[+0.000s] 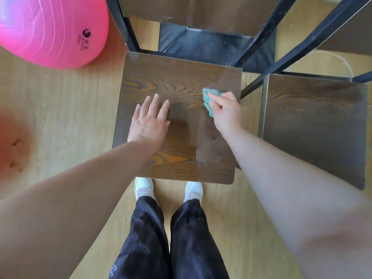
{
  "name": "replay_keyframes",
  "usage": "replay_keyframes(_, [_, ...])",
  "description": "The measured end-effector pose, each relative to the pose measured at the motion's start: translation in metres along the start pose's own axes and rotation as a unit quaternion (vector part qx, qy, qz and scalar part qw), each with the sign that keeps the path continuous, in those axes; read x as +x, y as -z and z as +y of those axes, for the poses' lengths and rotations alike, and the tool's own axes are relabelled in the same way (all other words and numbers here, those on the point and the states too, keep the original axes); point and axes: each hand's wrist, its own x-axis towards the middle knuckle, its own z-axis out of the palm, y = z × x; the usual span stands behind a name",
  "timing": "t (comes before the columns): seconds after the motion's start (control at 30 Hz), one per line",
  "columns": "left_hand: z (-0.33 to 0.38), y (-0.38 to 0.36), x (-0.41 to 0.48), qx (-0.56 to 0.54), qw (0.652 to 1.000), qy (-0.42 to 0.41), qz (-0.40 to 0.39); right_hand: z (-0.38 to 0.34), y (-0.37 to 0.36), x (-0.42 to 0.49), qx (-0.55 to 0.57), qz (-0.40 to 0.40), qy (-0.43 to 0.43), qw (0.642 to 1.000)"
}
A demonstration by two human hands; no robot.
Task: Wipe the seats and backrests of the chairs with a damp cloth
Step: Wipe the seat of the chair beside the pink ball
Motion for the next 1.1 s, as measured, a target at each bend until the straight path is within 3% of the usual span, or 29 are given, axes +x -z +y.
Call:
replay_keyframes(0.17, [0.005, 0.008, 0.039, 0.004, 1.0, -0.014, 0.004, -0.019, 0.005, 0.091, 0.002, 0.026, -0.009, 1.0])
replay_keyframes(0.27, [0.004, 0.011, 0.058, 0.008, 1.0, -0.024, 0.008, -0.018, 0.002, 0.118, 0.015, 0.041, -0.063, 0.997])
replay_keyframes(0.5, [0.008, 0.02, 0.082, 0.005, 0.999, -0.034, 0.01, -0.01, -0.005, 0.13, -0.1, 0.035, -0.052, 0.993])
replay_keyframes(0.73, [0.014, 0.018, 0.077, -0.007, 0.999, -0.04, 0.005, -0.014, -0.004, 0.121, -0.031, 0.038, -0.075, 0.996])
replay_keyframes(0.97, [0.018, 0.011, 0.054, 0.006, 0.999, -0.044, -0.018, 0.003, -0.018, 0.062, -0.135, -0.057, 0.069, 0.987])
replay_keyframes(1.1, [0.022, 0.004, 0.033, 0.011, 0.998, -0.052, -0.028, 0.02, -0.024, 0.029, -0.138, -0.097, 0.11, 0.98])
